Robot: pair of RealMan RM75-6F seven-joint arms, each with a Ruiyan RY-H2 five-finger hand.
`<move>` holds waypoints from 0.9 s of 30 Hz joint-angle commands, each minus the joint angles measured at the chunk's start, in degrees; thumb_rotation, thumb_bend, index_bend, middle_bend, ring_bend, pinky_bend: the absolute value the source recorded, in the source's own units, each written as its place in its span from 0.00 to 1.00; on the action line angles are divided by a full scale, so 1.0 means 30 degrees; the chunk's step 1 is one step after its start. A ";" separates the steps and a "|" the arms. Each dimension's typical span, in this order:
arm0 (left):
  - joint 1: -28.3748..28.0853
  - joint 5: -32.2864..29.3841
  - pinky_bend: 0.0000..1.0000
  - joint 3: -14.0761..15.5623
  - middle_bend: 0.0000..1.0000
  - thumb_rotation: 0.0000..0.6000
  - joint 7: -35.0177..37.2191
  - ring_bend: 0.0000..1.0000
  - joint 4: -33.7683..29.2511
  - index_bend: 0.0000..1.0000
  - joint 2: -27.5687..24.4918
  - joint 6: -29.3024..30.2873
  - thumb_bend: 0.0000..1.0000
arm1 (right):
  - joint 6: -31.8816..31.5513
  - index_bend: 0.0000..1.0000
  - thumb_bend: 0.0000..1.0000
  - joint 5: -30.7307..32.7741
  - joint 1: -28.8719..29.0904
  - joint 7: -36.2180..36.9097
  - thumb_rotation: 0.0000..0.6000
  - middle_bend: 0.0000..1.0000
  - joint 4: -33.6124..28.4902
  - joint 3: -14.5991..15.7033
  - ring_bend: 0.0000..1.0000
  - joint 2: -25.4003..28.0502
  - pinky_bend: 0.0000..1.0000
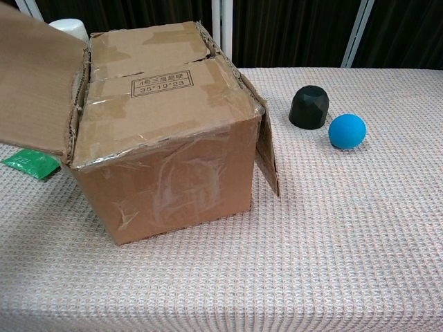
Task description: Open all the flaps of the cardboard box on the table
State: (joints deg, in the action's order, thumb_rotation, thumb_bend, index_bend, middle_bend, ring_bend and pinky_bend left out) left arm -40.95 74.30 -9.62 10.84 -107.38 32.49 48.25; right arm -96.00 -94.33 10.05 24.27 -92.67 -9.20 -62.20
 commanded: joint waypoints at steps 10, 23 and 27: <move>0.1573 0.1111 0.20 -0.0142 0.32 0.26 0.3049 0.10 0.0182 0.25 0.1103 0.1406 0.00 | -0.0055 0.00 0.78 -0.0336 0.0059 -0.0483 1.00 0.00 -0.0262 0.0102 0.00 -0.0068 0.00; -0.2636 0.1303 0.20 -0.1197 0.27 0.27 0.1756 0.11 -0.0321 0.21 0.6590 -0.2195 0.00 | -0.1668 0.00 0.78 -0.0377 -0.0776 -0.1124 1.00 0.00 -0.1377 -0.0291 0.00 0.1190 0.00; -0.3772 0.0099 0.20 -0.0996 0.23 0.27 0.0133 0.11 0.0648 0.19 0.8538 -0.3311 0.00 | -0.2054 0.00 0.78 -0.0149 -0.1142 -0.0738 1.00 0.00 -0.1285 -0.0318 0.00 0.1518 0.00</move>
State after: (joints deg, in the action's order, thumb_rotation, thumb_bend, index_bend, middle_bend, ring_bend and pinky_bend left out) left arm -49.72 77.14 -12.85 14.37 -107.32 54.75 40.84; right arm -101.96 -94.95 6.84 21.82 -96.61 -10.12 -57.83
